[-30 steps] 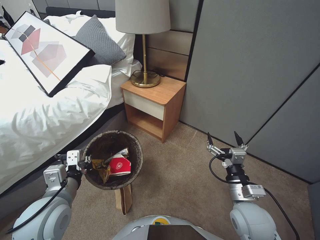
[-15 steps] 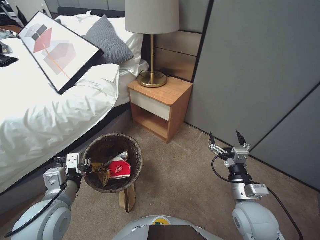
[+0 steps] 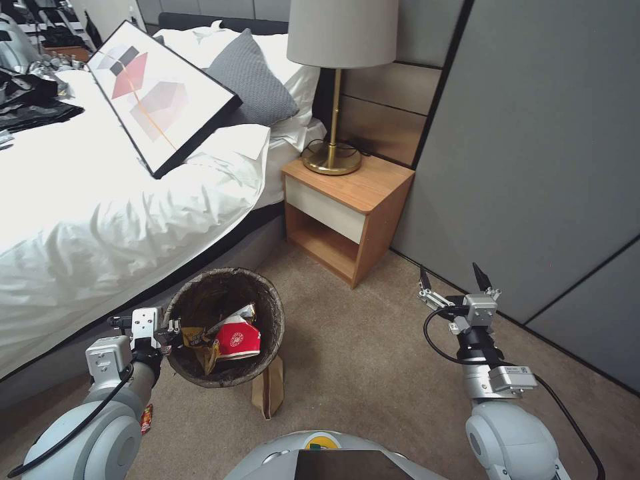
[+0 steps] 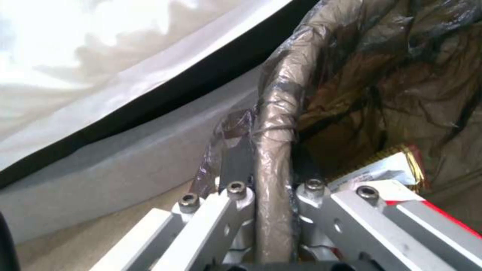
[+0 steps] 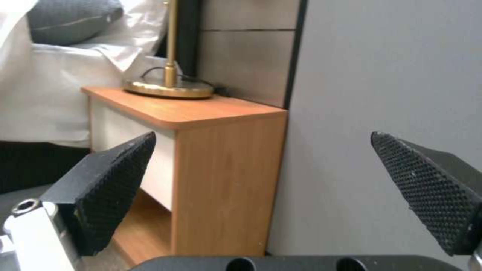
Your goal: Pick up the trash bin, then pick up the garbage from the floor and place it into the trash bin.
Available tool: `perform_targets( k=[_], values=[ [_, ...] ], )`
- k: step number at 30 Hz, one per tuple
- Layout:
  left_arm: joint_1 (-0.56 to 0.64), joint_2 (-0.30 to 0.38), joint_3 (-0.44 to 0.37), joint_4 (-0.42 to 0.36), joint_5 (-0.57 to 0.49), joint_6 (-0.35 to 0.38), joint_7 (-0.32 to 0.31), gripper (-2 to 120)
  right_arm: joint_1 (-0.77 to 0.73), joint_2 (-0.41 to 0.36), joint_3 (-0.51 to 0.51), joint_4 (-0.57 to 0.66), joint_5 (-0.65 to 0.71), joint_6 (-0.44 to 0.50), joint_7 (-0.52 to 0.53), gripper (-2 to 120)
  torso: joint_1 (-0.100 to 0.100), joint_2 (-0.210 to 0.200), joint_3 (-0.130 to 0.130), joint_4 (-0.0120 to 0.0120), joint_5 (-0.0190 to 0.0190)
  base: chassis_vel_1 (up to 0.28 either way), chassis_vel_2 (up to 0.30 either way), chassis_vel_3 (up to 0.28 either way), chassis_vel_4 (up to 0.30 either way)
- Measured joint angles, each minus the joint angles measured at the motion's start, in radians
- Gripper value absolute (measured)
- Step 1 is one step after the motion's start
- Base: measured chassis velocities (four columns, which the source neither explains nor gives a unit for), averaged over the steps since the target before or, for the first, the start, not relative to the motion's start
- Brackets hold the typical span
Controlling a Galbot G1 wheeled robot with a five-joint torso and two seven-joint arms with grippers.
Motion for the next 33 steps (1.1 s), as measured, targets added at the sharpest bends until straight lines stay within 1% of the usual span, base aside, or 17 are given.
perform_targets(
  k=[33],
  values=[
    [0.005, -0.002, -0.007, 0.0, -0.002, 0.0, 0.0, 3, 0.009, 0.001, -0.022, -0.018, 0.001, -0.005, -0.001, 100, 0.0, 0.0, 0.0, 0.0001, 0.0, 0.069, 0.072, 0.077, 0.071]
  ],
)
